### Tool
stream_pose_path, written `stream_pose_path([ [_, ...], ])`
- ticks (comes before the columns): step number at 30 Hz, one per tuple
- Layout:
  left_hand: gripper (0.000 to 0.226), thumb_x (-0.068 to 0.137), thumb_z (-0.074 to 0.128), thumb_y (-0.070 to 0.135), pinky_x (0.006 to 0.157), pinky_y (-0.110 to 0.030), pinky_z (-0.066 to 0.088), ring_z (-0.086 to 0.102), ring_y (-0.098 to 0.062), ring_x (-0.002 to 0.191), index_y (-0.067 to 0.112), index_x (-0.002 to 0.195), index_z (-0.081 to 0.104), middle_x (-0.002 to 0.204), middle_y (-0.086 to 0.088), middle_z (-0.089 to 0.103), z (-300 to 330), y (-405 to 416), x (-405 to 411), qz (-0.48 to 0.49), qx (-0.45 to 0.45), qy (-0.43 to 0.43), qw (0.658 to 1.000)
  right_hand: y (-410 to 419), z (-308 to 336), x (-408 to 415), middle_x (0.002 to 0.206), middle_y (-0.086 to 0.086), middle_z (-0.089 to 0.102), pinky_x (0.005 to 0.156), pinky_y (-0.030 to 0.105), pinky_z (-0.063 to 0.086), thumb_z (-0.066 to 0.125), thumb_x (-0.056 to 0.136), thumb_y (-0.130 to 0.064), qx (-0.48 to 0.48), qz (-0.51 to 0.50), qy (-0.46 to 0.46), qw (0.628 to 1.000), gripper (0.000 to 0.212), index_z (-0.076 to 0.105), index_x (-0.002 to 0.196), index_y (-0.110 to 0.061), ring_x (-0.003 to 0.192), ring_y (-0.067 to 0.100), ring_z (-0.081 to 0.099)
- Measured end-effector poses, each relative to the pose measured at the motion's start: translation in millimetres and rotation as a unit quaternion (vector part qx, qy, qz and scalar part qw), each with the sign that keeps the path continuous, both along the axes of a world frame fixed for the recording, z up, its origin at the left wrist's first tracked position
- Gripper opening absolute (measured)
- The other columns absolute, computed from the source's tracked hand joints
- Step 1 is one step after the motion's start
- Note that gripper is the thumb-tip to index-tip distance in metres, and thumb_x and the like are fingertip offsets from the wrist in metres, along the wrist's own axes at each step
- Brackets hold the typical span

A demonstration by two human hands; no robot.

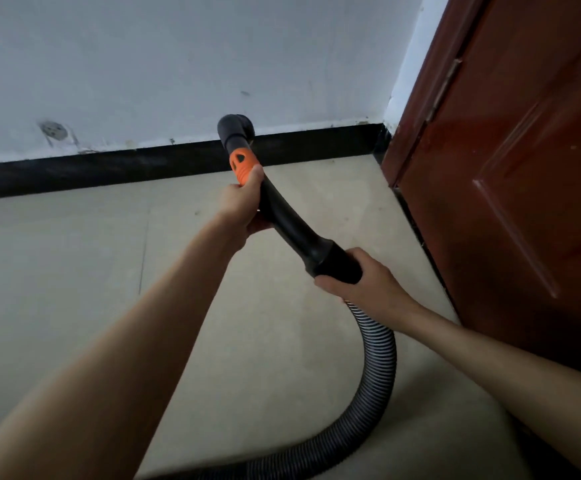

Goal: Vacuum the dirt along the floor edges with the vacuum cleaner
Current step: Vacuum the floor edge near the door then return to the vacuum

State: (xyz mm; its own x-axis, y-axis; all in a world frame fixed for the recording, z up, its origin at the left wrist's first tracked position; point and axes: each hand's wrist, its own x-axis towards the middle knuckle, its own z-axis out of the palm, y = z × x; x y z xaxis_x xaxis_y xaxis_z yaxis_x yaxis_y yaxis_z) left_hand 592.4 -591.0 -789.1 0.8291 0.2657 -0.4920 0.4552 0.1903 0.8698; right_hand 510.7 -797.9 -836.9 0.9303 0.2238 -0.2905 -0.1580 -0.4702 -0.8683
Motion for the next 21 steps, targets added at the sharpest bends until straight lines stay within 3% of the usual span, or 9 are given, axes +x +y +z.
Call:
stream_pose_path([
  [4, 0.034, 0.094, 0.053, 0.039, 0.060, -0.032, 0.055, 0.063, -0.024, 0.075, 0.008, 0.105, 0.044, 0.101, -0.009, 0.055, 29, 27, 6, 0.046, -0.024, 0.047, 0.998, 18, 30, 42, 0.075, -0.015, 0.072, 0.065, 0.021, 0.049, 0.076, 0.058, -0.057, 0.021, 0.060, 0.047, 0.997, 0.050, 0.064, 0.094, -0.024, 0.070, 0.000, 0.067],
  [9, 0.027, 0.093, 0.056, 0.036, 0.057, -0.031, 0.057, 0.066, -0.025, 0.081, 0.010, 0.090, 0.048, 0.098, -0.011, 0.059, 115, 69, 0, 0.080, -0.014, 0.027, 0.996, 53, 102, 58, 0.074, -0.019, 0.071, 0.060, 0.013, 0.052, 0.081, 0.075, -0.036, 0.060, 0.121, 0.088, 0.987, 0.031, 0.064, 0.097, -0.022, 0.067, -0.003, 0.066],
  [11, 0.027, 0.094, 0.055, 0.036, 0.061, -0.032, 0.056, 0.065, -0.026, 0.089, 0.009, 0.095, 0.050, 0.104, -0.013, 0.060, 160, 84, -5, 0.082, -0.001, 0.021, 0.996, 71, 146, 55, 0.074, -0.018, 0.071, 0.066, 0.017, 0.053, 0.080, 0.075, -0.038, 0.066, 0.136, 0.089, 0.984, 0.033, 0.063, 0.099, -0.022, 0.068, -0.002, 0.065],
  [14, 0.029, 0.094, 0.054, 0.037, 0.070, -0.034, 0.057, 0.065, -0.029, 0.097, 0.008, 0.100, 0.052, 0.110, -0.016, 0.060, 238, 108, -14, 0.060, 0.018, 0.009, 0.998, 101, 226, 46, 0.077, -0.019, 0.070, 0.066, 0.020, 0.052, 0.074, 0.064, -0.058, 0.075, 0.170, 0.094, 0.978, 0.049, 0.059, 0.101, -0.029, 0.070, -0.001, 0.066],
  [16, 0.029, 0.094, 0.053, 0.036, 0.073, -0.036, 0.058, 0.066, -0.027, 0.092, 0.008, 0.100, 0.055, 0.102, -0.016, 0.063, 294, 125, -23, 0.054, 0.027, -0.003, 0.998, 126, 278, 37, 0.082, -0.016, 0.070, 0.064, 0.019, 0.052, 0.072, 0.060, -0.063, 0.082, 0.198, 0.086, 0.973, 0.052, 0.057, 0.101, -0.035, 0.072, 0.002, 0.067],
  [19, 0.027, 0.095, 0.051, 0.035, 0.061, -0.029, 0.058, 0.069, -0.019, 0.075, 0.008, 0.101, 0.054, 0.083, -0.009, 0.066, 379, 149, -40, 0.071, 0.041, -0.017, 0.997, 166, 352, 20, 0.081, -0.012, 0.069, 0.065, 0.021, 0.053, 0.072, 0.058, -0.059, 0.104, 0.206, 0.084, 0.969, 0.052, 0.056, 0.101, -0.033, 0.071, 0.005, 0.067],
  [21, 0.031, 0.096, 0.051, 0.034, 0.062, -0.029, 0.058, 0.070, -0.019, 0.077, 0.006, 0.108, 0.054, 0.086, -0.009, 0.067, 432, 166, -52, 0.073, 0.060, -0.013, 0.995, 190, 400, 11, 0.076, -0.010, 0.069, 0.064, 0.024, 0.054, 0.072, 0.060, -0.051, 0.115, 0.204, 0.087, 0.968, 0.049, 0.057, 0.100, -0.027, 0.067, 0.006, 0.065],
])
